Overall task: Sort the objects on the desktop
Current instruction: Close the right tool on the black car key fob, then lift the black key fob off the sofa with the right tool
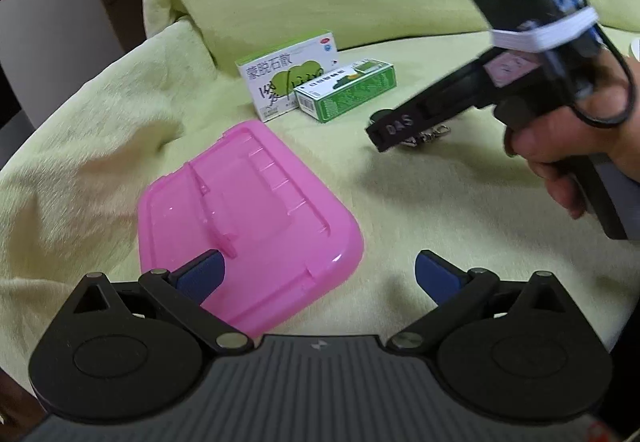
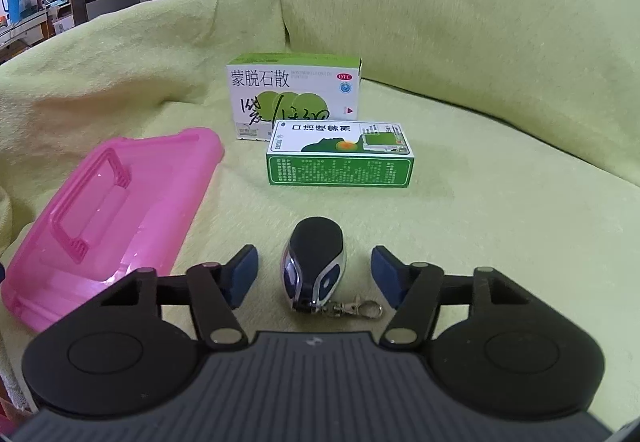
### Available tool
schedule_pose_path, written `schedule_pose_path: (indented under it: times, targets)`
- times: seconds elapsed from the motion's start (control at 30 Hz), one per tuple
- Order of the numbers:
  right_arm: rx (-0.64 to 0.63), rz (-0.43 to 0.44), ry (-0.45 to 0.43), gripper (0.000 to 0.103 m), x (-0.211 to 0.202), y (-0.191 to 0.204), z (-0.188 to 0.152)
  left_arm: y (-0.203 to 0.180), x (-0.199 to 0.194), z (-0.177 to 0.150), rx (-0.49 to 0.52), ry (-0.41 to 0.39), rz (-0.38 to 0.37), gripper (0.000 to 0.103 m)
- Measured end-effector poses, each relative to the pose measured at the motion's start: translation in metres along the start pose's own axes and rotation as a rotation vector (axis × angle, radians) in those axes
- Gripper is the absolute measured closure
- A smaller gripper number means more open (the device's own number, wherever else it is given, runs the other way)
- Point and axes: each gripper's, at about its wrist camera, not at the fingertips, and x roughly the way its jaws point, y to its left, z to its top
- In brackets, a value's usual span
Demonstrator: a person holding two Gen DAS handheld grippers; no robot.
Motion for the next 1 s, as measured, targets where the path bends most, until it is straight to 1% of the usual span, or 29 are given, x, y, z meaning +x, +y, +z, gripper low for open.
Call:
schedule_pose_path:
  times: [0.07, 0.1, 0.17, 0.3, 0.4, 0.53, 0.77, 1.0]
  targets:
    - [-0.001, 0.000, 0.007, 0.057, 0.003, 0.000, 0.000, -0.003, 0.001, 0.000, 0.015, 0.004, 0.000, 0.001]
    - [-0.002, -0.001, 0.012, 0.059, 0.005, 0.000, 0.000, -0.004, 0.002, 0.000, 0.022, 0.006, -0.001, 0.001]
    - [-0.008, -0.001, 0.019, 0.059, 0.007, 0.000, 0.000, -0.008, 0.003, 0.001, 0.033, 0.004, 0.006, 0.001]
    - [-0.026, 0.000, 0.029, 0.060, 0.009, 0.003, -0.003, -0.014, 0.003, 0.002, 0.054, 0.003, 0.043, 0.001]
    - [-0.038, 0.001, 0.024, 0.062, 0.010, 0.005, -0.004, -0.016, 0.005, -0.001, 0.075, 0.015, 0.039, 0.001]
    - [-0.038, -0.003, 0.022, 0.069, 0.009, 0.006, -0.003, -0.016, 0.006, -0.002, 0.079, 0.024, 0.027, 0.001]
    - [-0.055, 0.022, 0.030, 0.069, -0.004, 0.007, -0.010, -0.019, 0.007, -0.005, 0.086, 0.040, 0.015, 0.001]
    - [-0.090, 0.073, 0.061, 0.069, -0.039, 0.005, -0.034, -0.025, 0.008, -0.006, 0.119, 0.045, -0.021, 0.001]
